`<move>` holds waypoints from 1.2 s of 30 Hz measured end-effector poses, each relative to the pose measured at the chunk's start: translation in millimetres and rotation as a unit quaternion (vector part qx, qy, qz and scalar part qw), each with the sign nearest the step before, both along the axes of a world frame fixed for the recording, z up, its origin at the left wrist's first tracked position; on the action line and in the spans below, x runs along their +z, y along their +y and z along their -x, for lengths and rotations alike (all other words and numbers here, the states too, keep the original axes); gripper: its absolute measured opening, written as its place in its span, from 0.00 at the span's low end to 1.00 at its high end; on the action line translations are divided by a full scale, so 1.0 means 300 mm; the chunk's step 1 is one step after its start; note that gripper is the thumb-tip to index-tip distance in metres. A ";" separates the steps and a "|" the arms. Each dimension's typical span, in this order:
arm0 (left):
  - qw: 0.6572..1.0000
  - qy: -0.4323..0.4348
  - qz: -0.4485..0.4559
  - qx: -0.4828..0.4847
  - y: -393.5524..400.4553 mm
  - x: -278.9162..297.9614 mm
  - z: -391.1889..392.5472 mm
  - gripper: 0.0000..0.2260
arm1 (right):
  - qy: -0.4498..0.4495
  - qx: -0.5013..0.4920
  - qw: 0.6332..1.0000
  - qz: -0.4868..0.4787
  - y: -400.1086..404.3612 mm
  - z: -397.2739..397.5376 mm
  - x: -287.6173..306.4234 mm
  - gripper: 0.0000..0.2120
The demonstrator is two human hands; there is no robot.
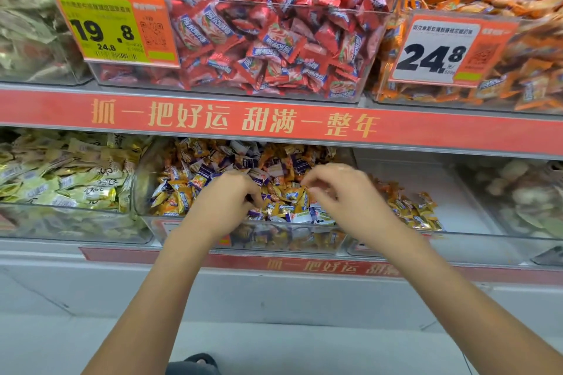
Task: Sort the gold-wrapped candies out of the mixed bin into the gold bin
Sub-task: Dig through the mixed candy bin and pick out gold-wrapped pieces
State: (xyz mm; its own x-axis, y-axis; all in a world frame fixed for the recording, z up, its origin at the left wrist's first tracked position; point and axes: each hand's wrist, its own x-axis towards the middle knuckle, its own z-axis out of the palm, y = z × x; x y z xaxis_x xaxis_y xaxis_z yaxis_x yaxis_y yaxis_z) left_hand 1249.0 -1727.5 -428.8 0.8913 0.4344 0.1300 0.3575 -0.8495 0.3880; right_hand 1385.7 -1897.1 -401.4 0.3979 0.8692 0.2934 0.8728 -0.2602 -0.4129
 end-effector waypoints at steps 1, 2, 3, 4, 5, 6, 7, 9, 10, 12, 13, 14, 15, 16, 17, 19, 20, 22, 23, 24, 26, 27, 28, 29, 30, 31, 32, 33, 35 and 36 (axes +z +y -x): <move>1.000 -0.003 -0.002 0.003 0.008 -0.001 0.007 0.11 | -0.004 0.026 0.998 0.058 0.057 0.004 -0.019 0.10; 1.000 -0.005 -0.004 0.005 0.015 -0.005 0.011 0.12 | -0.007 0.040 0.992 0.117 0.113 0.001 -0.034 0.14; 1.000 -0.006 -0.004 0.009 0.019 -0.007 0.014 0.12 | -0.018 0.050 0.983 0.177 0.161 -0.004 -0.041 0.19; 1.000 -0.009 -0.004 0.011 0.025 -0.014 0.014 0.12 | -0.028 0.057 0.970 0.233 0.202 -0.010 -0.047 0.25; 1.000 -0.012 -0.004 0.010 0.028 -0.018 0.014 0.12 | -0.028 0.062 0.958 0.278 0.234 -0.015 -0.052 0.30; 1.000 -0.016 -0.006 0.006 0.032 -0.022 0.014 0.11 | -0.021 0.067 0.948 0.309 0.259 -0.020 -0.059 0.34; 1.000 -0.017 -0.013 -0.001 0.032 -0.023 0.014 0.09 | -0.009 0.074 0.942 0.326 0.278 -0.025 -0.066 0.37; 0.999 -0.010 -0.032 -0.019 0.029 -0.023 0.013 0.08 | 0.026 0.076 0.944 0.320 0.303 -0.031 -0.083 0.40; 0.999 -0.002 -0.038 -0.024 0.024 -0.021 0.014 0.12 | 0.043 0.069 0.950 0.302 0.311 -0.033 -0.094 0.40; 0.998 0.015 -0.052 -0.028 0.015 -0.015 0.016 0.15 | 0.070 0.056 0.960 0.265 0.320 -0.038 -0.110 0.36; 0.998 0.026 -0.060 -0.028 0.010 -0.011 0.016 0.15 | 0.089 0.052 0.963 0.250 0.320 -0.041 -0.117 0.32; 0.997 0.032 -0.064 -0.025 0.008 -0.010 0.014 0.15 | 0.111 0.050 0.964 0.235 0.316 -0.045 -0.120 0.28; 0.997 0.035 -0.063 -0.021 0.007 -0.009 0.014 0.15 | 0.130 0.049 0.966 0.219 0.310 -0.051 -0.121 0.24; 0.997 0.038 -0.058 -0.016 0.007 -0.008 0.013 0.15 | 0.148 0.048 0.967 0.202 0.302 -0.059 -0.116 0.21; 0.998 0.041 -0.052 -0.012 0.006 -0.006 0.012 0.16 | 0.167 0.043 0.968 0.181 0.293 -0.069 -0.109 0.18; 0.999 0.028 -0.034 -0.002 0.007 -0.005 0.010 0.17 | 0.213 0.028 0.968 0.126 0.275 -0.087 -0.089 0.12; 1.000 0.008 -0.017 0.006 0.005 -0.004 0.009 0.17 | 0.240 0.023 0.965 0.100 0.266 -0.093 -0.077 0.10; 0.998 -0.046 0.028 0.029 -0.006 0.002 0.000 0.19 | 0.302 0.014 0.952 0.055 0.251 -0.100 -0.061 0.08; 0.995 -0.070 0.055 0.039 -0.017 0.007 -0.008 0.22 | 0.343 0.013 0.939 0.034 0.246 -0.099 -0.058 0.08; 0.992 -0.088 0.084 0.043 -0.030 0.011 -0.018 0.24 | 0.391 0.016 0.920 0.012 0.243 -0.095 -0.056 0.09; 0.984 -0.106 0.137 0.039 -0.060 0.015 -0.039 0.29 | 0.499 0.022 0.866 -0.032 0.236 -0.081 -0.055 0.09; 0.980 -0.114 0.156 0.038 -0.071 0.017 -0.048 0.30 | 0.546 0.025 0.836 -0.052 0.233 -0.075 -0.054 0.08; 0.976 -0.122 0.176 0.040 -0.077 0.016 -0.054 0.30 | 0.582 0.026 0.810 -0.068 0.230 -0.069 -0.051 0.08; 0.971 -0.126 0.200 0.042 -0.079 0.018 -0.059 0.29 | 0.610 0.026 0.788 -0.082 0.229 -0.067 -0.051 0.08; 0.964 -0.126 0.232 0.043 -0.076 0.018 -0.062 0.29 | 0.632 0.029 0.769 -0.092 0.227 -0.066 -0.051 0.08; 0.954 -0.124 0.269 0.042 -0.070 0.016 -0.065 0.28 | 0.646 0.032 0.757 -0.099 0.227 -0.068 -0.054 0.08; 0.942 -0.122 0.308 0.044 -0.061 0.010 -0.069 0.26 | 0.652 0.035 0.751 -0.100 0.226 -0.068 -0.056 0.08; 0.930 -0.125 0.342 0.049 -0.054 0.004 -0.073 0.24 | 0.652 0.035 0.751 -0.098 0.225 -0.069 -0.058 0.09; 0.914 -0.152 0.370 0.068 -0.043 -0.005 -0.080 0.19 | 0.650 0.037 0.754 -0.092 0.224 -0.071 -0.060 0.09; 0.910 -0.171 0.370 0.081 -0.038 -0.009 -0.083 0.17 | 0.648 0.040 0.755 -0.091 0.222 -0.073 -0.059 0.10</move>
